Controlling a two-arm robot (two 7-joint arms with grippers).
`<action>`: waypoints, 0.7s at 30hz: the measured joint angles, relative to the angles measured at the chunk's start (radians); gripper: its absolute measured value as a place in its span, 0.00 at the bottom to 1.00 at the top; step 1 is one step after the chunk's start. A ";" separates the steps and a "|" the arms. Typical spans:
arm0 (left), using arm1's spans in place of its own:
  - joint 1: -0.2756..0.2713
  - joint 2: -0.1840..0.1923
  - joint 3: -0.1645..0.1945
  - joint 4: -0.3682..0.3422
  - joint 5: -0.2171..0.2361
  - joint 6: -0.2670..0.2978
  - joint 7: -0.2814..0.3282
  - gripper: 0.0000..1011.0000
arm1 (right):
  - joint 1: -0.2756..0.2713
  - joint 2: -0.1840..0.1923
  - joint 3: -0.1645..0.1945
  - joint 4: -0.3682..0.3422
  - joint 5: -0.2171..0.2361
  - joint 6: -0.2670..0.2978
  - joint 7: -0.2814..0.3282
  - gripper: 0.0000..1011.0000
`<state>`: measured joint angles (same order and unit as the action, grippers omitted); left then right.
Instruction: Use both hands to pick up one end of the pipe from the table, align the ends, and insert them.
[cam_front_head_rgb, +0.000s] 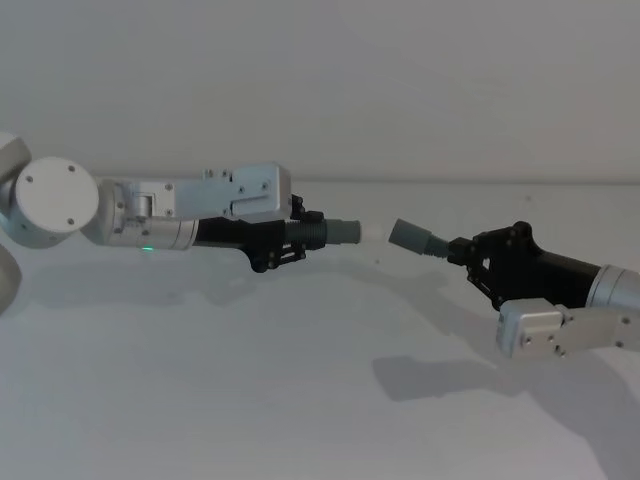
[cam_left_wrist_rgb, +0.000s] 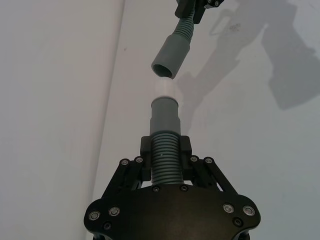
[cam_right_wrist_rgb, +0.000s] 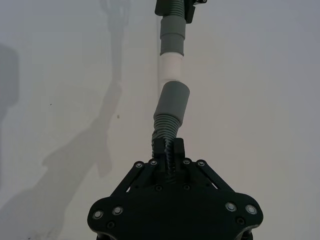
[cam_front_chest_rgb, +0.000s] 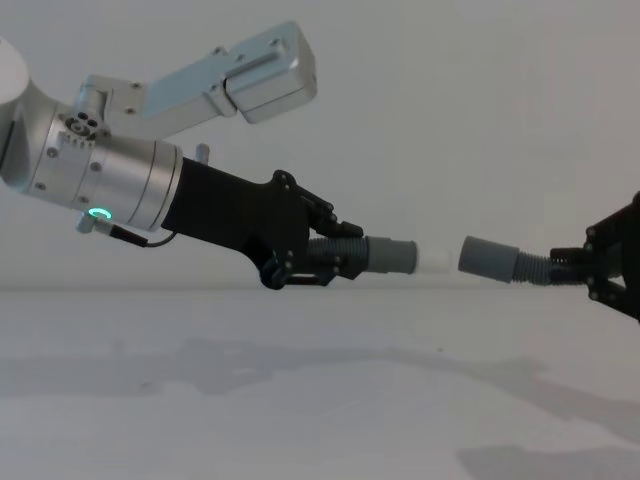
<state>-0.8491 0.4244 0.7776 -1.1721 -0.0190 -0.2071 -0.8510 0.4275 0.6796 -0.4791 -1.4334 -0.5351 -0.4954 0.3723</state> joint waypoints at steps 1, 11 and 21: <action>0.000 0.000 0.000 0.000 0.000 0.000 0.000 0.30 | 0.001 0.000 -0.001 0.001 -0.001 0.000 0.000 0.08; 0.000 0.000 0.000 0.000 0.000 0.000 0.000 0.30 | 0.012 0.003 -0.014 0.011 -0.003 -0.013 -0.005 0.08; 0.000 0.000 0.000 0.000 0.000 0.000 0.000 0.30 | 0.024 0.004 -0.024 0.020 -0.001 -0.017 -0.007 0.08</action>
<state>-0.8491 0.4244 0.7776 -1.1721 -0.0190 -0.2070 -0.8507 0.4518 0.6836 -0.5029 -1.4129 -0.5361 -0.5128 0.3654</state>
